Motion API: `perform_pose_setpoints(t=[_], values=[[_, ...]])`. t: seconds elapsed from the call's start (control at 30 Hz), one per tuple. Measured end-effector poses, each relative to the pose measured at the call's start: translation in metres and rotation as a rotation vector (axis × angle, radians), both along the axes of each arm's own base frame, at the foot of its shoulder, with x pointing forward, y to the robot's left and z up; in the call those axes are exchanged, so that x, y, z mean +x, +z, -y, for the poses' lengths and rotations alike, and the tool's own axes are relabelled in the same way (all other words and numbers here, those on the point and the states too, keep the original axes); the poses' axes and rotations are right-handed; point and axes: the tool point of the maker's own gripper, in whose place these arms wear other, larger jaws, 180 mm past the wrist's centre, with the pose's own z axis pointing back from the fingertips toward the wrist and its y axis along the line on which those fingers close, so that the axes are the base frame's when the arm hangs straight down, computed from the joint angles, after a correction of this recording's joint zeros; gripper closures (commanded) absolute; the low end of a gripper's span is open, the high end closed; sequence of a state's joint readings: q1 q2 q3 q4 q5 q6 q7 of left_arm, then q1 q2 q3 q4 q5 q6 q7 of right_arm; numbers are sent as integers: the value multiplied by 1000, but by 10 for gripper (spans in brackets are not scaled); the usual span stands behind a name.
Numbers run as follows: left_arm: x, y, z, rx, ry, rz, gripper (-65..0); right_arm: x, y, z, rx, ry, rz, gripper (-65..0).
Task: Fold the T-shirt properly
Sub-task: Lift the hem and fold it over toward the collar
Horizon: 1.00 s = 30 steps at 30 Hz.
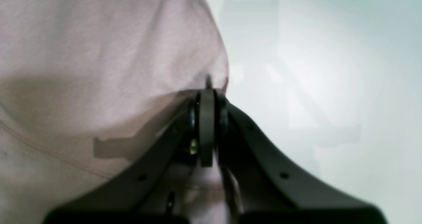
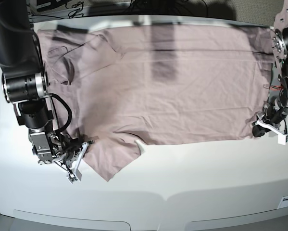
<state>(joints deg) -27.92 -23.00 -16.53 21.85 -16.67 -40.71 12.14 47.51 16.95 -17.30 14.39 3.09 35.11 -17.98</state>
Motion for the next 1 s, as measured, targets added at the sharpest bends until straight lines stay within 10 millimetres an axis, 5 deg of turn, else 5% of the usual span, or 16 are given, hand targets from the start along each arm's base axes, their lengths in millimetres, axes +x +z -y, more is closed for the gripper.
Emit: perform_pose_setpoints(t=[0.23, 0.43, 0.77, 1.0], values=[[4, 6, 0, 26, -25, -5, 0, 12, 17, -8, 16, 11, 36, 0], [-1, 11, -15, 2, -2, -46, 0, 17, 48, 16, 93, -42, 47, 0], [-8, 23, -45, -28, 47, -63, 0, -15, 62, 11, 174, 27, 66, 0], [-9, 37, -44, -87, 36, -71, 0, -57, 79, 11, 173, 75, 114, 0]])
